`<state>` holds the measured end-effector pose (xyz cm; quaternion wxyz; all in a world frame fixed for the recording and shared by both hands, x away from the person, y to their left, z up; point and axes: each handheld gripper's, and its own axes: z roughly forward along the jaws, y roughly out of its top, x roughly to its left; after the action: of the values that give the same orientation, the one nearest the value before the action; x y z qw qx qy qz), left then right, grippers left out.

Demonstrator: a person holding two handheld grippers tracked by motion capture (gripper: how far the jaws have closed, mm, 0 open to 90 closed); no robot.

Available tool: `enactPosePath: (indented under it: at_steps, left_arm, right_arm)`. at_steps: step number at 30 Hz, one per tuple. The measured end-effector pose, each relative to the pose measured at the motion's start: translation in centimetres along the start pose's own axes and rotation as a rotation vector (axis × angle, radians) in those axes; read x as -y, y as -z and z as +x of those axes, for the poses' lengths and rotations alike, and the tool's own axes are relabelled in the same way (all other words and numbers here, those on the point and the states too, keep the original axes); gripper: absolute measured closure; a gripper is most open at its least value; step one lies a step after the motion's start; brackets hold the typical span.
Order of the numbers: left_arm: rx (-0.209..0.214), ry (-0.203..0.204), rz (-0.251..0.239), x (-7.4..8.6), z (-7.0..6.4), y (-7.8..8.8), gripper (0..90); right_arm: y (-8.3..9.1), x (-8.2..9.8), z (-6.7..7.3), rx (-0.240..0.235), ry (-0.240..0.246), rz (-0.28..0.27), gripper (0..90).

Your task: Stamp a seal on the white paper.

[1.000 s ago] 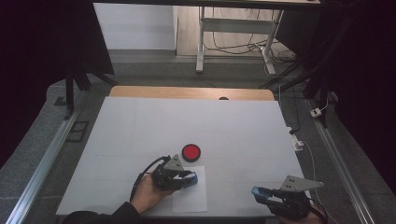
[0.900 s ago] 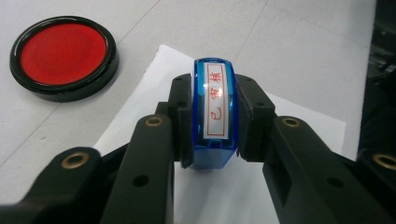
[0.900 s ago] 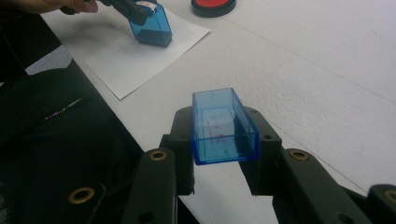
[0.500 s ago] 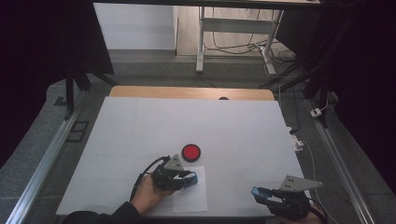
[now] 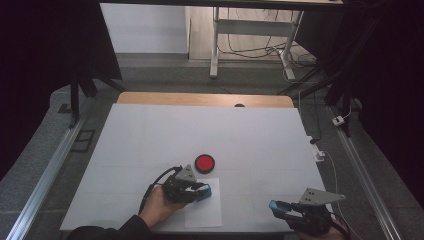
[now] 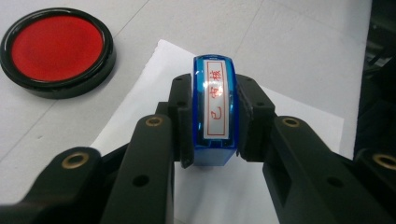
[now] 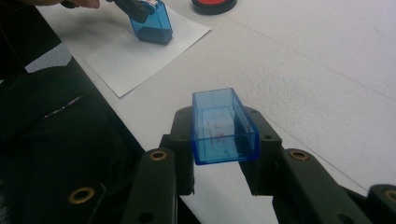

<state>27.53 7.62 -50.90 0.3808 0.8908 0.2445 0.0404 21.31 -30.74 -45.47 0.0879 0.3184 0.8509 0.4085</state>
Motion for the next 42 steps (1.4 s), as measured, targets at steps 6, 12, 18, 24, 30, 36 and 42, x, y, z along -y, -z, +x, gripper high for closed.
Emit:
enactPosePath:
  at_steps: [6,12,18,24,30,36,42]
  left_arm:
    - [-0.047,-0.047,0.018,-0.2,-0.9,-0.1,70.9]
    - [-0.062,-0.061,0.033,-0.3,-1.1,-0.1,70.8]
    - [-0.019,-0.009,0.016,-0.1,-0.3,0.0,70.8]
    - [0.023,0.037,-0.002,0.1,0.4,0.0,70.7]
    - [0.031,0.049,-0.007,0.2,0.6,0.0,70.7]
    - [0.016,0.022,0.043,-0.5,0.3,0.0,70.4]
    - [0.026,0.010,0.055,-0.7,0.5,0.1,70.2]
  right_arm:
    - [0.0,0.0,0.0,0.004,0.002,0.001,68.5]
    - [0.0,0.0,0.0,0.001,0.001,0.000,68.5]
    - [0.0,0.0,0.0,0.004,0.001,0.002,68.5]
    - [0.0,0.0,0.0,0.002,0.001,0.004,68.5]
    - [0.0,0.0,0.0,0.001,0.001,0.006,68.5]
    - [0.0,0.0,0.0,-0.004,-0.001,0.001,68.5]
    - [0.0,0.0,0.0,-0.006,-0.002,-0.002,68.5]
